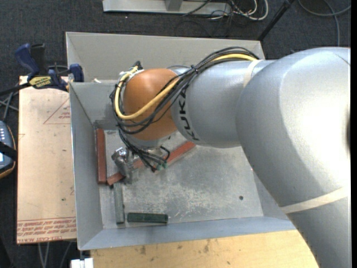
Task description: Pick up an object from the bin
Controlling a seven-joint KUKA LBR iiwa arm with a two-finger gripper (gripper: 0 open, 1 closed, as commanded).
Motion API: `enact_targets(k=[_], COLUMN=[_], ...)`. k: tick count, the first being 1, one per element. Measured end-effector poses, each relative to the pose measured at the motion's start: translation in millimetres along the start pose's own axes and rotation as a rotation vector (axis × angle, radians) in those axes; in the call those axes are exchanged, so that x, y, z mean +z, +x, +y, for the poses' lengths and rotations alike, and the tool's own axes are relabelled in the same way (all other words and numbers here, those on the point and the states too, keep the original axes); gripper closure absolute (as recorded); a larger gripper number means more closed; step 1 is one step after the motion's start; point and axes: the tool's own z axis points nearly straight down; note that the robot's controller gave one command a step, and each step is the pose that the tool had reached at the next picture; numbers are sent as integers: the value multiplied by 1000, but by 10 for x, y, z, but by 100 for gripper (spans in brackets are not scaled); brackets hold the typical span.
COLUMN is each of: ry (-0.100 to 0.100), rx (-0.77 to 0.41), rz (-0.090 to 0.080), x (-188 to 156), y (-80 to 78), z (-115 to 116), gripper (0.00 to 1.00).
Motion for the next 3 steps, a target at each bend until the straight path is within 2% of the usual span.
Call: enact_targets(k=[1, 2, 3], ry=[-2, -2, -2], rx=[1, 1, 1], rz=[3, 3, 3], x=[-1181, -1179, -1178], y=[-521, -520, -520], z=[-127, -127, -127], gripper=[100, 0, 0])
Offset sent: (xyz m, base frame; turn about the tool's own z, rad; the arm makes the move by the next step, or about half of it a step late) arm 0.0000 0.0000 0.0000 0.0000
